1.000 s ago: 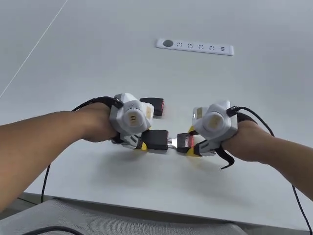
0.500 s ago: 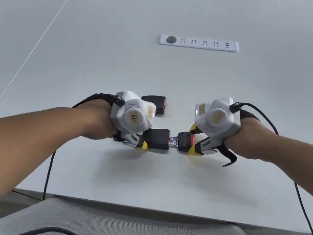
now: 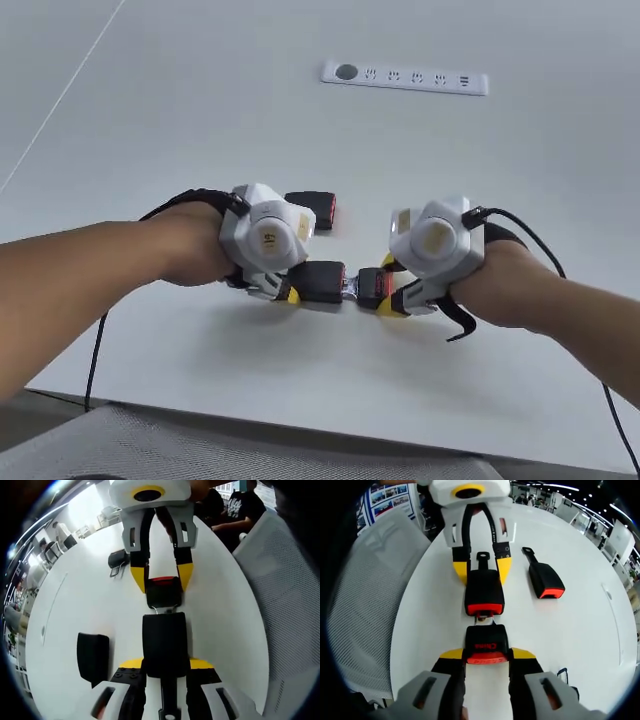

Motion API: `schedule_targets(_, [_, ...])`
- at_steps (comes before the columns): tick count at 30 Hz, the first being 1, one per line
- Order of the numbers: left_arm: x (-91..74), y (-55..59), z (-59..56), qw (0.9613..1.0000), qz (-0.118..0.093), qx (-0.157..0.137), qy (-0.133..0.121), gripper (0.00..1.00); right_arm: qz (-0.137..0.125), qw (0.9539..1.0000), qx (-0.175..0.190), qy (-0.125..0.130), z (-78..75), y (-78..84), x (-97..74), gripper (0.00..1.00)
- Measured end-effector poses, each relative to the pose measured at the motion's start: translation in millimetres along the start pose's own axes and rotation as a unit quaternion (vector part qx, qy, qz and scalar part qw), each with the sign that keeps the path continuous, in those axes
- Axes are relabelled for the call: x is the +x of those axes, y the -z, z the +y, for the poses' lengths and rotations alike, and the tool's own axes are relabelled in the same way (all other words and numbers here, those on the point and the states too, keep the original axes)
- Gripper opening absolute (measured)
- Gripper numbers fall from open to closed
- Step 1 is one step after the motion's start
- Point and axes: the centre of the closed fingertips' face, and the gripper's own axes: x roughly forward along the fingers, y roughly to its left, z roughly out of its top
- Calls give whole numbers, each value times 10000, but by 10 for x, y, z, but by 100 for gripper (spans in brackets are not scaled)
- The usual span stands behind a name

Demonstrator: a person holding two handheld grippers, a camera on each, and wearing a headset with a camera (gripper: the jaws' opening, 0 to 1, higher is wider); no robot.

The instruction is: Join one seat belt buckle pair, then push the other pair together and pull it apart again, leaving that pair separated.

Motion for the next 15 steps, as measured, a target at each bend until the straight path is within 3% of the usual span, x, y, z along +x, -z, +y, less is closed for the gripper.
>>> schedule_targets(15, [1, 5, 4, 10000, 29, -26, -31, 31, 89, 9999, -16, 80, 0, -13, 3, 31])
